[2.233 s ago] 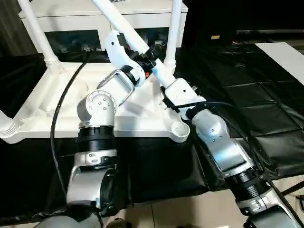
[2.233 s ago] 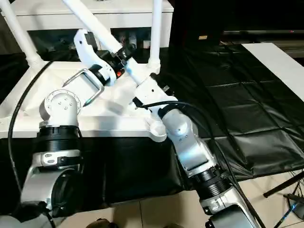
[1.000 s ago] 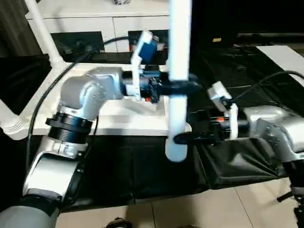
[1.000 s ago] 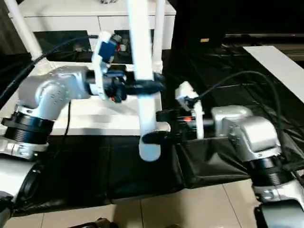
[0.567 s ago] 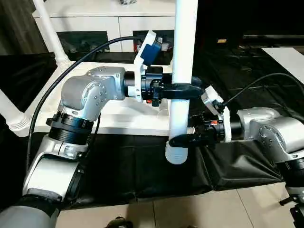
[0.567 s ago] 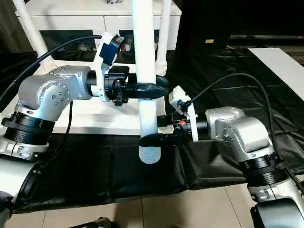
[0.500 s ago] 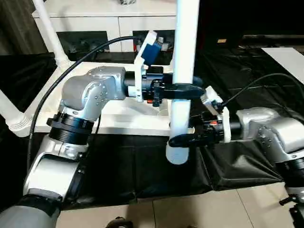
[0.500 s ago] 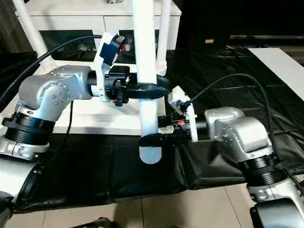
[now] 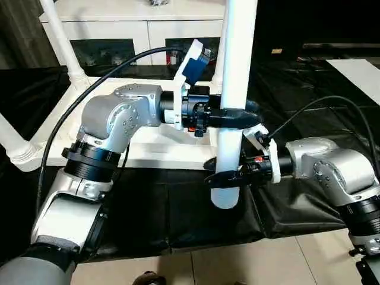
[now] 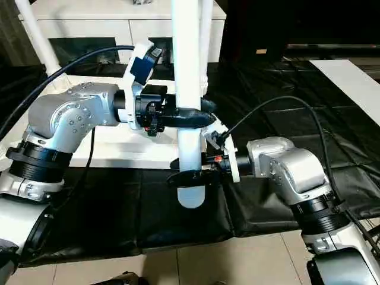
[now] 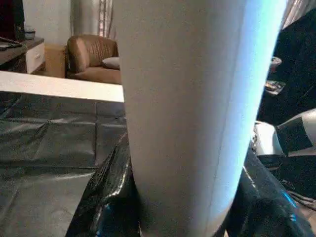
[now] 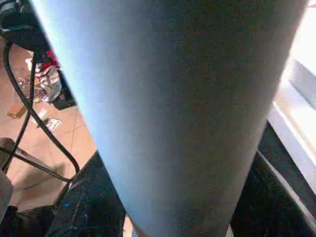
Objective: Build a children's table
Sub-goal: Pick table leg
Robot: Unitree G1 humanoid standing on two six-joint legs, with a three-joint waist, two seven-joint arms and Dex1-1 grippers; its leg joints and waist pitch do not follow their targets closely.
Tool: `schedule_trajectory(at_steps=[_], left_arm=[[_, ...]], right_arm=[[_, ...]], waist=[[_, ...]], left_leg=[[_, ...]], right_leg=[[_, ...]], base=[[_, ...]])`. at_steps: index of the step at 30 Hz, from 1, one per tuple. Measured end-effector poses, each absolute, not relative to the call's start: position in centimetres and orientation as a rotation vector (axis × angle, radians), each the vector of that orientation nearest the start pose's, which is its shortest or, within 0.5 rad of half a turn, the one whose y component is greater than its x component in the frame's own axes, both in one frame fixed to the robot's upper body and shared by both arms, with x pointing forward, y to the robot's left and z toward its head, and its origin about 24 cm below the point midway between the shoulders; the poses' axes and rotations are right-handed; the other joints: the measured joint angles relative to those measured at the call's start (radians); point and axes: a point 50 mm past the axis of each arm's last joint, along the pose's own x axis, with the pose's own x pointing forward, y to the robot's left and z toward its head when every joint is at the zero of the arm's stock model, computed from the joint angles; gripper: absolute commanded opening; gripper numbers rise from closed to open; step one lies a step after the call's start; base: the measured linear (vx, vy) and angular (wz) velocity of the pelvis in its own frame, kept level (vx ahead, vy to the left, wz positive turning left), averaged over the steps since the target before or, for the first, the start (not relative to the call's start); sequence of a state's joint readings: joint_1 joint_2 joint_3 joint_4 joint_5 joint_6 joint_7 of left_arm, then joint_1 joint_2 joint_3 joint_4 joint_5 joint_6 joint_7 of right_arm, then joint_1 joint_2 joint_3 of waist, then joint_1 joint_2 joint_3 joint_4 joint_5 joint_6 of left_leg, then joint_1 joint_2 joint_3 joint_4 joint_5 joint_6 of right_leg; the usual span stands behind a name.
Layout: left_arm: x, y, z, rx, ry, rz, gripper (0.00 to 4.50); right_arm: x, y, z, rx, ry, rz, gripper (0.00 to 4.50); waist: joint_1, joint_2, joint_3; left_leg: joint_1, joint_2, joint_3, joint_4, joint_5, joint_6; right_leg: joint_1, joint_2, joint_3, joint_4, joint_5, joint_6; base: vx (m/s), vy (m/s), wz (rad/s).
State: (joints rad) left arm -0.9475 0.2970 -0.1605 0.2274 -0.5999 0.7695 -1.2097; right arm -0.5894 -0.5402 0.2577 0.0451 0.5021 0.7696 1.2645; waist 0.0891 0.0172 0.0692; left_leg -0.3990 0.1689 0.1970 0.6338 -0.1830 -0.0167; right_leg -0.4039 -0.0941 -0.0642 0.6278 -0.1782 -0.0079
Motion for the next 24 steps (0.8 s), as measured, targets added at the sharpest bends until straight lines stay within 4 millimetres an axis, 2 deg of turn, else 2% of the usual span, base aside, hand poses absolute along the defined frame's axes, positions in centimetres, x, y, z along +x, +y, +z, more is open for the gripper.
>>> schedule_trajectory(at_steps=[1, 2, 5, 8, 19, 20, 24], left_arm=[[31.9, 6.1, 21.9, -0.127, 0.129, -1.664, 1.81], [31.9, 6.2, 21.9, -0.125, 0.128, -1.664, 1.81], [31.7, 6.2, 22.1, -0.115, 0.123, -1.676, 1.81], [31.7, 6.1, 22.0, -0.11, 0.126, -1.685, 1.8], [31.6, 6.2, 21.9, -0.106, 0.133, -1.697, 1.8], [31.6, 6.2, 21.9, -0.106, 0.133, -1.698, 1.8], [31.6, 6.2, 21.9, -0.105, 0.134, -1.698, 1.8]], right_arm=[[28.8, -12.6, 13.1, 0.02, 0.464, 1.519, 2.1], [28.8, -12.5, 13.1, 0.019, 0.461, 1.518, 2.6], [28.8, -12.5, 13.1, 0.021, 0.459, 1.512, 2.71], [28.8, -12.5, 13.1, 0.021, 0.461, 1.51, 3.06], [28.7, -13.5, 13.4, 0.025, 0.477, 1.51, 3.08], [28.7, -13.5, 13.4, 0.028, 0.479, 1.511, 2.8], [28.5, -13.5, 13.4, 0.053, 0.482, 1.527, 2.6]], waist=[[0.0, 0.0, 0.0], [0.0, 0.0, 0.0], [0.0, 0.0, 0.0], [0.0, 0.0, 0.0], [0.0, 0.0, 0.0], [0.0, 0.0, 0.0], [0.001, 0.0, 0.0]], left_leg=[[0.0, 0.0, 0.0, 0.0, 0.0, 0.0], [0.0, 0.0, 0.0, 0.0, 0.0, 0.0], [0.0, 0.0, 0.0, 0.0, 0.0, 0.0], [0.0, 0.0, 0.0, 0.0, 0.0, 0.0], [0.0, 0.0, 0.0, 0.0, 0.0, 0.0], [0.0, 0.0, 0.0, 0.0, 0.0, 0.0], [0.0, 0.0, 0.0, 0.0, 0.0, 0.0]], right_leg=[[0.0, 0.0, 0.0, 0.0, 0.0, 0.0], [0.0, 0.0, 0.0, 0.0, 0.0, 0.0], [0.0, 0.0, 0.0, 0.0, 0.0, 0.0], [0.0, 0.0, 0.0, 0.0, 0.0, 0.0], [0.0, 0.0, 0.0, 0.0, 0.0, 0.0], [0.0, 0.0, 0.0, 0.0, 0.0, 0.0], [0.0, 0.0, 0.0, 0.0, 0.0, 0.0]], base=[[0.0, 0.0, 0.0], [0.0, 0.0, 0.0], [0.0, 0.0, 0.0], [0.0, 0.0, 0.0], [0.0, 0.0, 0.0], [0.0, 0.0, 0.0], [0.0, 0.0, 0.0]])
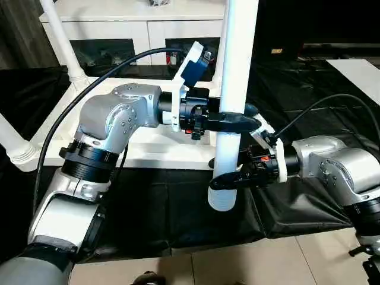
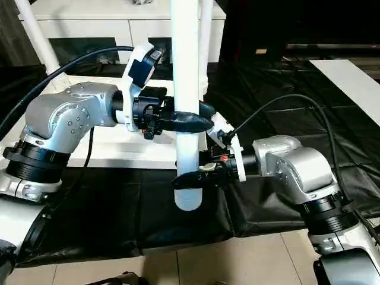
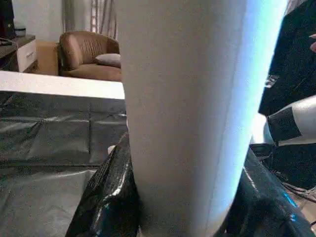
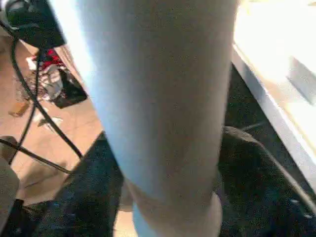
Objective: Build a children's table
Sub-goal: Pick table leg
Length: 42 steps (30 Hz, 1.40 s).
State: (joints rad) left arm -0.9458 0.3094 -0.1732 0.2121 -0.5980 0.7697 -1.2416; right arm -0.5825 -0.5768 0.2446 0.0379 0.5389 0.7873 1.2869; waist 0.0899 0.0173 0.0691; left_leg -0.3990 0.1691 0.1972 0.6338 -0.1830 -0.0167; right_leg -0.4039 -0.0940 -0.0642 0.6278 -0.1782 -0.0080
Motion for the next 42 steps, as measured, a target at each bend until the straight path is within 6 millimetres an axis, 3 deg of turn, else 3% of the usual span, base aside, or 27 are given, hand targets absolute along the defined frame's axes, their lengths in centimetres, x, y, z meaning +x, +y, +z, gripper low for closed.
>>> schedule_trajectory(at_steps=[1, 5, 15, 17, 25, 33, 37, 40, 42], left_arm=[[31.6, 6.2, 21.9, -0.105, 0.134, -1.699, 1.8], [31.6, 6.2, 21.9, -0.111, 0.133, -1.7, 1.8], [31.7, 6.2, 21.9, -0.127, 0.143, -1.681, 1.8], [31.9, 6.3, 21.7, -0.148, 0.149, -1.666, 2.36], [32.3, 7.1, 22.0, -0.203, 0.148, -1.616, 2.97], [32.5, 8.7, 20.5, -0.266, 0.181, -1.534, 3.66], [33.8, 9.3, 20.6, -0.233, 0.083, -1.318, 3.82], [35.4, 10.9, 20.0, -0.18, -0.041, -0.941, 3.82], [35.6, 12.6, 17.9, -0.191, -0.089, -0.669, 3.82]], right_arm=[[28.5, -13.5, 13.3, 0.056, 0.484, 1.527, 2.35], [28.4, -13.4, 13.5, 0.053, 0.483, 1.536, 2.09], [28.4, -13.5, 13.5, 0.046, 0.484, 1.533, 1.98], [28.4, -13.6, 13.5, 0.049, 0.482, 1.528, 1.97], [28.3, -14.3, 13.7, 0.08, 0.441, 1.469, 1.88], [28.8, -17.1, 15.0, 0.118, 0.344, 1.311, 1.88], [29.2, -18.1, 14.5, 0.063, 0.326, 1.159, 1.88], [30.4, -18.8, 14.2, -0.029, 0.243, 0.894, 1.88], [30.9, -19.4, 14.1, -0.074, 0.174, 0.676, 1.88]], waist=[[0.0, 0.0, 0.0], [0.0, 0.0, 0.0], [-0.001, 0.0, 0.0], [0.0, 0.0, 0.0], [0.0, 0.0, 0.0], [0.001, 0.003, -0.001], [-0.001, 0.003, -0.001], [-0.006, 0.006, -0.004], [-0.017, 0.006, -0.004]], left_leg=[[0.0, 0.0, 0.0, 0.0, 0.0, 0.0], [0.0, 0.0, 0.0, 0.0, 0.0, 0.0], [0.0, 0.0, 0.0, 0.0, 0.0, 0.0], [0.0, 0.0, 0.0, 0.0, 0.0, 0.0], [0.0, 0.0, 0.0, 0.0, 0.0, 0.0], [0.0, 0.0, 0.0, 0.0, 0.0, 0.0], [0.0, 0.0, 0.0, 0.0, 0.0, 0.0], [0.002, 0.001, 0.0, 0.0, 0.0, -0.001], [0.003, 0.001, 0.0, -0.001, 0.001, -0.002]], right_leg=[[0.0, 0.0, 0.0, 0.0, 0.0, 0.0], [0.0, 0.0, 0.0, 0.0, 0.0, 0.0], [0.0, 0.0, 0.0, 0.0, 0.0, 0.0], [0.0, 0.0, 0.0, 0.0, 0.0, 0.0], [0.0, 0.0, 0.0, 0.0, 0.0, 0.0], [0.0, 0.0, 0.0, 0.0, 0.0, 0.0], [0.001, 0.0, 0.0, 0.0, 0.0, 0.0], [0.002, 0.0, 0.0, -0.001, 0.001, 0.001], [0.002, 0.0, -0.001, -0.001, 0.0, 0.002]], base=[[0.0, 0.0, 0.0], [0.0, 0.0, 0.0], [0.0, 0.0, 0.0], [0.0, 0.0, 0.0], [0.0, 0.0, 0.0], [0.0, 0.0, 0.0], [0.0, 0.0, 0.0], [0.0, 0.0, 0.0], [0.0, 0.0, 0.0]])
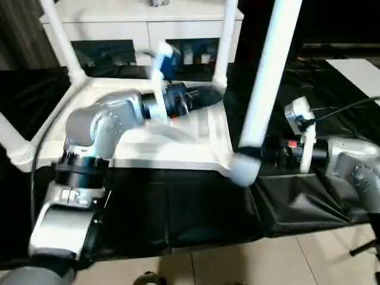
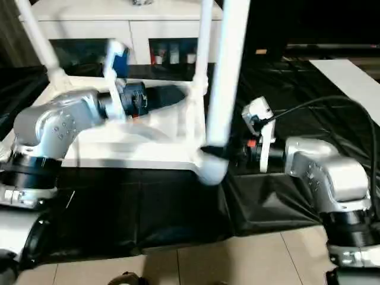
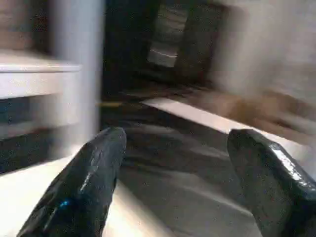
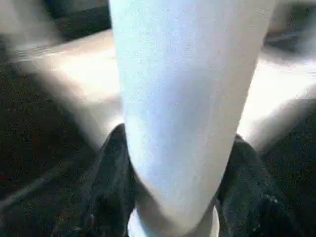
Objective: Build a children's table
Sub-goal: Pick table leg
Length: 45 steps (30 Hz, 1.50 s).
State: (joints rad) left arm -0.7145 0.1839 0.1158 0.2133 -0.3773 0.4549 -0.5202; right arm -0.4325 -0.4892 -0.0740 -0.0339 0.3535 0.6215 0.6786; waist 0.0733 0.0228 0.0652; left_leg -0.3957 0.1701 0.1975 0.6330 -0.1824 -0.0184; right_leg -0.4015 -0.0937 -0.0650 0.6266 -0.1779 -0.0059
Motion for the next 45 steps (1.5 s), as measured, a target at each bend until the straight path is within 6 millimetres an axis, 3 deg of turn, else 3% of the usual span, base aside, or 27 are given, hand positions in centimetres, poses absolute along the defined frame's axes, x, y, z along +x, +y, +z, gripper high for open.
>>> schedule_trajectory(at_steps=[5, 9, 13, 15, 16, 17, 18, 19, 20, 21, 23, 25, 27, 28, 30, 32, 33, 34, 35, 36, 38, 39, 41, 42, 43, 44, 45], left_arm=[[32.9, 17.1, 11.5, -0.082, 0.046, -0.219, 3.82], [32.2, 17.7, 11.1, -0.018, 0.033, -0.102, 3.82], [31.8, 17.7, 11.1, 0.01, -0.018, -0.028, 3.82], [31.6, 17.1, 10.6, 0.029, -0.012, -0.028, 3.82], [31.6, 16.7, 10.7, 0.046, -0.024, -0.032, 3.82], [31.6, 16.0, 10.6, 0.054, -0.03, -0.043, 3.82], [31.5, 15.7, 10.6, 0.043, -0.036, -0.051, 3.82], [31.6, 15.4, 10.7, 0.037, -0.045, -0.059, 3.82], [31.6, 15.2, 11.0, 0.038, -0.06, -0.066, 3.82], [31.7, 15.2, 11.2, 0.038, -0.074, -0.068, 3.82], [31.5, 15.6, 11.0, 0.029, -0.066, -0.061, 3.82], [31.5, 16.0, 11.0, 0.044, -0.069, -0.054, 3.82], [31.2, 16.4, 10.6, 0.05, -0.063, -0.048, 3.82], [31.1, 16.3, 10.5, 0.048, -0.06, -0.049, 3.82], [31.1, 15.9, 10.5, 0.042, -0.064, -0.068, 3.82], [31.0, 16.0, 10.7, 0.052, -0.07, -0.077, 3.82], [31.0, 16.1, 10.5, 0.055, -0.064, -0.08, 3.82], [30.9, 16.2, 10.4, 0.059, -0.058, -0.079, 3.82], [30.8, 16.6, 10.2, 0.064, -0.049, -0.072, 3.82], [30.8, 16.7, 10.2, 0.066, -0.051, -0.066, 3.82], [30.8, 16.9, 10.2, 0.07, -0.049, -0.061, 3.82], [30.8, 16.7, 10.1, 0.065, -0.047, -0.065, 3.82], [31.0, 15.0, 10.4, 0.052, -0.052, -0.126, 3.82], [31.0, 14.8, 10.4, 0.055, -0.053, -0.142, 3.82], [31.0, 14.8, 10.4, 0.058, -0.053, -0.147, 3.82], [31.0, 14.9, 10.4, 0.063, -0.054, -0.146, 3.82], [31.0, 15.2, 10.4, 0.069, -0.051, -0.138, 3.82]], right_arm=[[29.5, -19.3, 11.9, -0.001, 0.123, 0.36, 1.88], [29.0, -18.7, 10.6, 0.034, 0.125, 0.309, 1.88], [28.9, -16.9, 10.0, -0.016, 0.093, 0.33, 1.88], [28.8, -16.6, 9.8, -0.028, 0.093, 0.325, 1.88], [28.9, -16.6, 9.7, -0.036, 0.092, 0.309, 1.88], [28.9, -16.6, 9.6, -0.059, 0.094, 0.291, 1.88], [28.9, -16.6, 9.7, -0.076, 0.084, 0.28, 1.88], [29.0, -16.6, 9.9, -0.089, 0.067, 0.269, 1.88], [29.0, -16.5, 10.1, -0.085, 0.053, 0.273, 1.88], [29.0, -16.3, 10.1, -0.072, 0.049, 0.28, 1.88], [29.0, -15.5, 9.9, -0.033, 0.054, 0.327, 1.88], [28.9, -14.5, 9.7, -0.008, 0.054, 0.364, 1.88], [28.9, -13.8, 9.2, -0.009, 0.076, 0.4, 1.88], [28.9, -14.0, 9.0, -0.011, 0.086, 0.393, 1.88], [29.0, -14.3, 8.7, -0.016, 0.099, 0.382, 1.88], [29.0, -14.1, 8.4, -0.013, 0.11, 0.387, 1.88], [29.0, -13.8, 8.1, -0.01, 0.122, 0.401, 1.88], [28.9, -13.5, 7.9, -0.005, 0.127, 0.416, 1.88], [28.8, -12.9, 7.9, 0.002, 0.127, 0.443, 1.88], [28.8, -12.7, 8.0, 0.001, 0.121, 0.453, 1.88], [28.9, -12.6, 8.4, -0.009, 0.1, 0.463, 1.88], [28.9, -12.9, 8.3, -0.017, 0.105, 0.459, 1.88], [28.9, -13.9, 7.6, -0.037, 0.134, 0.429, 1.88], [28.9, -14.1, 7.5, -0.038, 0.139, 0.419, 1.88], [29.0, -14.2, 7.5, -0.038, 0.14, 0.416, 1.88], [29.1, -14.3, 7.6, -0.044, 0.134, 0.419, 1.88], [29.1, -14.2, 7.7, -0.043, 0.133, 0.423, 1.88]], waist=[[-0.015, -0.005, -0.001], [-0.021, 0.006, 0.0], [-0.028, 0.0, -0.003], [-0.04, -0.006, -0.003], [-0.041, -0.011, -0.004], [-0.033, -0.021, -0.001], [-0.035, -0.025, -0.002], [-0.038, -0.026, -0.003], [-0.04, -0.02, -0.006], [-0.04, -0.015, -0.007], [-0.033, -0.005, -0.009], [-0.035, -0.012, -0.008], [-0.023, -0.024, -0.001], [-0.016, -0.025, 0.003], [-0.029, -0.008, 0.008], [-0.07, 0.018, 0.019], [-0.08, 0.028, 0.025], [-0.077, 0.015, 0.026], [-0.08, 0.008, 0.024], [-0.077, -0.005, 0.017], [-0.064, -0.03, 0.006], [-0.057, -0.026, 0.004], [-0.03, -0.014, -0.005], [-0.026, -0.008, -0.009], [-0.02, 0.002, -0.015], [-0.016, 0.03, -0.026], [-0.014, 0.038, -0.028]], left_leg=[[-0.001, 0.002, 0.0, -0.007, 0.001, -0.002], [-0.004, 0.017, -0.019, -0.013, 0.007, -0.011], [-0.004, 0.054, -0.024, -0.016, 0.024, -0.039], [-0.013, 0.049, -0.048, -0.029, 0.027, -0.043], [-0.026, 0.039, -0.051, 0.002, -0.002, 0.003], [-0.042, 0.027, -0.037, 0.114, -0.05, 0.079], [-0.037, -0.006, -0.037, 0.166, -0.061, 0.097], [-0.022, -0.037, -0.035, 0.169, -0.065, 0.102], [0.004, -0.071, -0.035, 0.109, -0.084, 0.11], [0.012, -0.073, -0.046, 0.068, -0.107, 0.089], [0.016, -0.036, -0.056, 0.033, -0.069, 0.038], [0.02, -0.032, -0.046, 0.039, -0.063, 0.018], [0.049, -0.037, -0.025, 0.032, -0.077, -0.006], [0.046, -0.036, -0.036, 0.046, -0.086, 0.011], [0.053, -0.018, -0.061, 0.107, -0.097, 0.027], [0.073, 0.022, -0.061, 0.093, -0.151, -0.021], [0.075, 0.033, -0.064, 0.086, -0.15, -0.027], [0.097, 0.035, -0.044, 0.075, -0.146, -0.034], [0.114, 0.03, -0.03, 0.065, -0.146, -0.034], [0.122, 0.022, -0.016, 0.056, -0.146, -0.035], [0.126, -0.011, -0.011, 0.038, -0.146, -0.035], [0.121, -0.018, -0.015, 0.031, -0.146, -0.032], [0.071, -0.035, -0.059, 0.105, -0.161, 0.022], [0.047, -0.035, -0.071, 0.119, -0.15, 0.039], [0.027, -0.03, -0.079, 0.093, -0.136, 0.059], [0.014, -0.009, -0.085, 0.023, -0.079, 0.05], [0.019, 0.007, -0.094, 0.027, -0.05, 0.004]], right_leg=[[-0.003, 0.002, -0.002, -0.002, -0.003, 0.006], [0.009, 0.022, -0.01, -0.019, 0.0, -0.004], [0.0, 0.033, -0.03, 0.046, -0.044, -0.053], [-0.004, 0.036, -0.052, 0.055, -0.054, -0.05], [-0.008, 0.037, -0.063, 0.052, -0.052, -0.054], [-0.007, 0.041, -0.06, 0.052, -0.049, -0.063], [-0.007, 0.043, -0.061, 0.048, -0.048, -0.064], [-0.008, 0.05, -0.062, 0.04, -0.045, -0.066], [-0.01, 0.07, -0.072, 0.019, -0.033, -0.068], [-0.01, 0.08, -0.089, 0.0, -0.023, -0.066], [-0.003, 0.1, -0.111, -0.04, -0.002, -0.018], [-0.005, 0.071, -0.049, 0.022, -0.022, -0.017], [0.006, 0.041, -0.042, 0.036, -0.04, -0.042], [0.013, 0.03, -0.065, 0.032, -0.044, -0.043], [0.038, -0.009, -0.162, 0.014, -0.045, -0.044], [0.087, -0.033, -0.27, -0.021, -0.047, -0.039], [0.097, -0.026, -0.275, -0.017, -0.06, -0.026], [0.081, -0.01, -0.198, 0.041, -0.104, -0.023], [0.093, 0.004, -0.127, 0.093, -0.115, -0.029], [0.102, 0.001, -0.093, 0.109, -0.119, -0.037], [0.122, 0.0, -0.031, 0.066, -0.153, 0.011], [0.127, 0.001, -0.025, 0.056, -0.153, 0.012], [0.13, 0.009, -0.01, 0.037, -0.152, 0.011], [0.138, 0.015, -0.006, 0.024, -0.15, 0.007], [0.144, 0.024, -0.007, 0.012, -0.15, 0.007], [0.152, 0.046, -0.024, -0.002, -0.153, 0.011], [0.159, 0.054, -0.031, -0.004, -0.16, 0.017]], base=[[0.0, 0.0, 0.0], [-0.004, -0.015, 0.02], [-0.014, -0.132, 0.08], [-0.057, -0.233, 0.18], [-0.07, -0.228, 0.26], [-0.061, -0.205, 0.12], [-0.052, -0.198, -0.06], [-0.052, -0.198, -0.06], [-0.071, -0.165, 0.03], [-0.041, -0.074, 0.01], [-0.077, -0.138, 0.01], [-0.059, -0.127, 0.06], [-0.056, -0.128, 0.21], [-0.042, -0.103, 0.09], [-0.055, -0.003, 0.32], [-0.042, 0.05, 0.45], [0.019, 0.062, 0.3], [0.019, 0.062, 0.3], [0.054, 0.017, 0.07], [0.0, 0.0, 0.0], [0.026, -0.008, 0.03], [0.101, -0.032, -0.02], [0.092, -0.01, 0.06], [0.116, 0.004, 0.14], [0.116, 0.004, 0.14], [0.152, 0.042, 0.14], [0.216, 0.05, 0.03]])
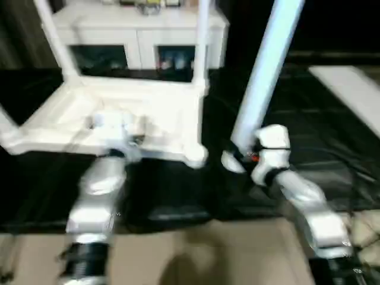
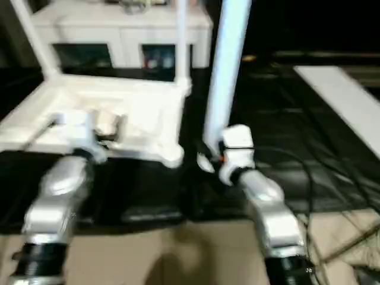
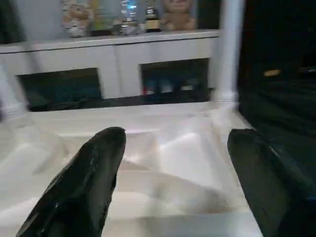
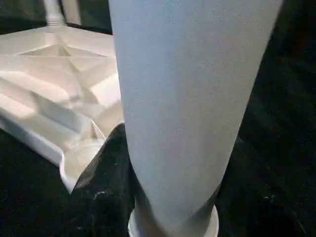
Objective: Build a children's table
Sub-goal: Pick table leg
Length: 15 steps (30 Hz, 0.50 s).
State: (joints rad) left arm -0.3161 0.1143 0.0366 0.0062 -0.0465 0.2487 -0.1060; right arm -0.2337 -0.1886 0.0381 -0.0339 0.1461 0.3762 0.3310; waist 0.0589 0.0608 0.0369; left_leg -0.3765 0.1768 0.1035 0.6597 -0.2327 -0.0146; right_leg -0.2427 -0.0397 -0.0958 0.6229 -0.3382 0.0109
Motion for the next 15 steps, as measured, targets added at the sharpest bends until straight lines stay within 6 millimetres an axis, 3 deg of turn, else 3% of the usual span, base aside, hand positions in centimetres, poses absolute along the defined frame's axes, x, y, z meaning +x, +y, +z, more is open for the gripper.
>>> schedule_trajectory(at_steps=[1, 2, 3, 4, 5, 6, 7, 8, 9, 11, 12, 13, 14, 15], left_arm=[[31.0, 15.7, 10.3, 0.072, -0.046, -0.123, 3.82], [31.0, 16.5, 10.1, 0.077, -0.034, -0.096, 3.82], [31.0, 16.6, 10.1, 0.077, -0.03, -0.091, 3.82], [31.0, 16.5, 10.0, 0.075, -0.029, -0.093, 3.82], [31.0, 16.3, 10.1, 0.072, -0.03, -0.099, 3.82], [31.0, 16.3, 10.0, 0.071, -0.03, -0.101, 3.82], [31.0, 16.2, 10.1, 0.071, -0.031, -0.103, 3.82], [31.0, 15.8, 9.8, 0.058, -0.023, -0.111, 3.82], [30.9, 15.0, 9.8, 0.053, -0.022, -0.14, 3.82], [30.9, 14.6, 9.7, 0.057, -0.021, -0.154, 3.82], [30.9, 14.7, 9.8, 0.061, -0.022, -0.153, 3.82], [30.9, 14.8, 9.8, 0.065, -0.023, -0.156, 3.82], [30.9, 14.8, 9.9, 0.063, -0.026, -0.178, 3.82], [30.9, 14.8, 9.8, 0.058, -0.025, -0.194, 3.82]], right_arm=[[29.2, -13.5, 7.7, -0.033, 0.128, 0.45, 1.88], [29.3, -12.6, 8.0, -0.033, 0.115, 0.487, 1.88], [29.2, -12.5, 8.1, -0.038, 0.111, 0.494, 1.88], [29.2, -12.6, 8.1, -0.043, 0.109, 0.493, 1.88], [29.3, -12.7, 8.1, -0.05, 0.107, 0.491, 1.88], [29.3, -12.8, 8.1, -0.052, 0.107, 0.489, 1.88], [29.3, -12.9, 8.1, -0.052, 0.106, 0.487, 1.88], [29.2, -13.3, 7.9, -0.056, 0.113, 0.475, 1.88], [29.2, -13.8, 7.7, -0.059, 0.122, 0.458, 1.88], [29.2, -14.4, 7.7, -0.057, 0.125, 0.436, 1.88], [29.2, -14.4, 7.7, -0.055, 0.123, 0.432, 1.88], [29.2, -14.5, 7.8, -0.056, 0.12, 0.424, 1.88], [29.3, -14.7, 7.9, -0.054, 0.115, 0.415, 1.88], [29.3, -14.7, 7.9, -0.053, 0.115, 0.411, 1.88]], waist=[[-0.01, -0.008, -0.001], [-0.023, -0.019, -0.003], [-0.025, -0.02, -0.003], [-0.029, -0.025, -0.004], [-0.036, -0.04, -0.004], [-0.04, -0.054, -0.002], [-0.04, -0.082, 0.0], [-0.035, -0.098, 0.005], [-0.021, -0.088, 0.005], [-0.013, -0.08, 0.006], [-0.01, -0.076, 0.006], [-0.01, -0.063, 0.007], [-0.009, -0.036, 0.007], [-0.008, -0.021, 0.009]], left_leg=[[0.008, -0.009, -0.008, -0.002, -0.009, -0.014], [0.011, -0.022, -0.01, -0.001, -0.018, -0.006], [0.015, -0.025, -0.01, -0.001, -0.022, -0.005], [0.023, -0.032, -0.008, -0.003, -0.031, 0.0], [0.036, -0.042, 0.0, -0.006, -0.039, -0.001], [0.047, -0.05, 0.007, -0.007, -0.046, -0.008], [0.062, -0.067, 0.024, -0.008, -0.055, -0.013], [0.067, -0.077, 0.033, 0.017, -0.074, 0.001], [0.067, -0.074, 0.026, 0.047, -0.1, 0.047], [0.041, -0.083, 0.002, 0.11, -0.102, 0.05], [0.031, -0.087, -0.003, 0.108, -0.098, 0.042], [0.018, -0.081, -0.01, 0.09, -0.093, 0.034], [0.009, -0.06, -0.014, 0.028, -0.075, 0.015], [0.012, -0.045, -0.016, 0.025, -0.025, -0.015]], right_leg=[[-0.013, -0.005, 0.001, 0.03, -0.015, -0.019], [-0.056, -0.017, 0.007, 0.103, -0.024, -0.028], [-0.081, -0.017, 0.008, 0.137, -0.023, -0.025], [-0.13, -0.019, 0.015, 0.165, -0.014, 0.002], [-0.173, -0.022, 0.033, 0.16, 0.0, 0.027], [-0.197, -0.028, 0.041, 0.136, 0.015, 0.03], [-0.197, -0.042, 0.056, 0.07, 0.063, 0.0], [-0.185, -0.043, 0.07, 0.071, 0.108, -0.007], [-0.172, -0.03, 0.075, 0.066, 0.103, -0.012], [-0.141, -0.014, 0.074, 0.044, 0.099, -0.019], [-0.129, -0.01, 0.072, 0.038, 0.096, -0.02], [-0.113, -0.004, 0.061, 0.029, 0.093, -0.022], [-0.095, 0.013, 0.043, 0.02, 0.089, -0.021], [-0.085, 0.019, 0.034, 0.018, 0.085, -0.021]], base=[[0.216, 0.05, 0.03], [0.22, 0.027, 0.01], [0.152, 0.028, 0.01], [0.152, 0.028, 0.01], [0.125, -0.006, -0.03], [0.119, -0.053, -0.03], [0.119, -0.053, -0.03], [0.102, -0.098, 0.07], [0.118, -0.101, 0.0], [0.12, -0.071, -0.07], [0.108, 0.0, -0.05], [0.108, 0.0, -0.05], [0.118, 0.056, 0.01], [0.154, 0.119, -0.01]])
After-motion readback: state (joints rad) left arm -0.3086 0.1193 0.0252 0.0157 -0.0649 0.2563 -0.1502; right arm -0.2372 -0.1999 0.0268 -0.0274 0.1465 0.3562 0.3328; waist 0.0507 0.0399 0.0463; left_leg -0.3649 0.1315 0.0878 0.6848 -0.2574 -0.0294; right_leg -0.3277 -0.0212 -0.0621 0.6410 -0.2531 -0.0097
